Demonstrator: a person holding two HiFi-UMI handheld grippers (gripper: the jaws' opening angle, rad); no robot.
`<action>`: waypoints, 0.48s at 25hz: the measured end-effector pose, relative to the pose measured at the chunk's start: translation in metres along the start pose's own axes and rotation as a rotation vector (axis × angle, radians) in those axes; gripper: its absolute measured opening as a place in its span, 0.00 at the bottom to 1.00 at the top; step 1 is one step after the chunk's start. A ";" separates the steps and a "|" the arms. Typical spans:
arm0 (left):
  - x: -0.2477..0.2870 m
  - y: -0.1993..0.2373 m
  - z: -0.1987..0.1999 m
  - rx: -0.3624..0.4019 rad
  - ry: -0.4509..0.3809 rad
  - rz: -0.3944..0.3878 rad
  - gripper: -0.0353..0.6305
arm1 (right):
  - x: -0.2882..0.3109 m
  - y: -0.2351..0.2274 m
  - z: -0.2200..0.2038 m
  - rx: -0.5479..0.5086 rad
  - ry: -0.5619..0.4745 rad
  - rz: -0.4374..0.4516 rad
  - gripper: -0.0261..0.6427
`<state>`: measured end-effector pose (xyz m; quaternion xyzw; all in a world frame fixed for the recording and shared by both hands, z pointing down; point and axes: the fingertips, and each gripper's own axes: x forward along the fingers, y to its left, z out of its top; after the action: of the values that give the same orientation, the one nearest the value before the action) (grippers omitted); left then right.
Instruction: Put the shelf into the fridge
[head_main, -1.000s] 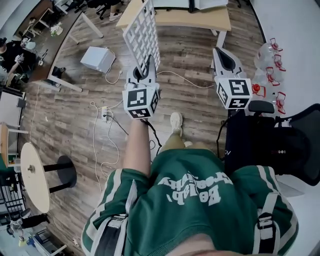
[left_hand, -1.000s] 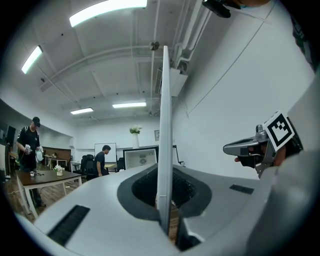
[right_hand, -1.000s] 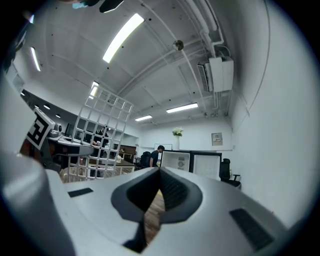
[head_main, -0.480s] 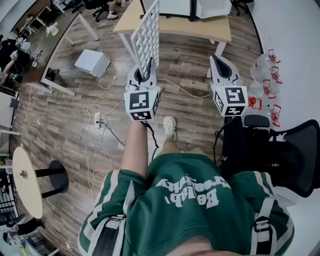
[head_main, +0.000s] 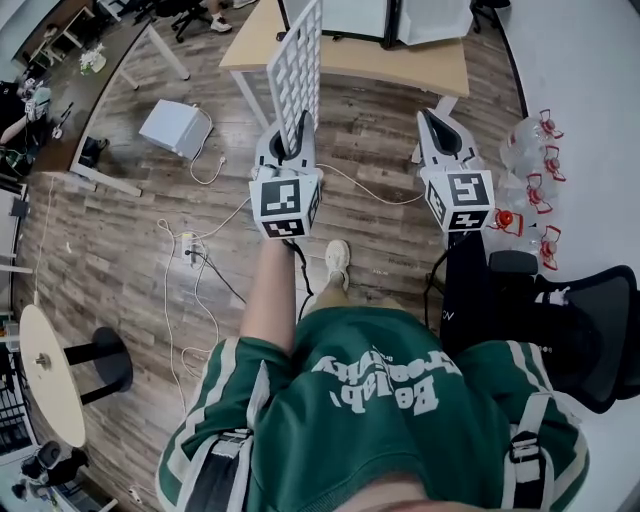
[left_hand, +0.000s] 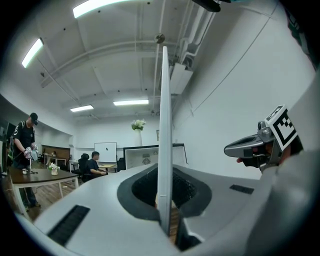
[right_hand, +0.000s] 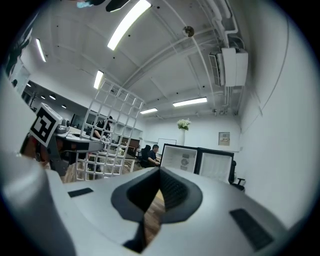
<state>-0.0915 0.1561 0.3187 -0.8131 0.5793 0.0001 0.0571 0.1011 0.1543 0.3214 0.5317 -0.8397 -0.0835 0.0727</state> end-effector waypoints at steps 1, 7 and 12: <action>0.007 0.006 -0.001 -0.002 0.001 0.003 0.09 | 0.009 -0.001 0.000 0.000 0.000 0.001 0.04; 0.058 0.036 -0.009 -0.025 0.010 0.005 0.09 | 0.060 -0.015 -0.003 0.003 0.010 -0.004 0.04; 0.106 0.063 -0.007 -0.032 0.001 -0.005 0.09 | 0.108 -0.033 -0.002 0.008 0.014 -0.037 0.04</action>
<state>-0.1166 0.0356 0.3126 -0.8153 0.5772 0.0089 0.0439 0.0853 0.0426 0.3197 0.5478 -0.8296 -0.0775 0.0749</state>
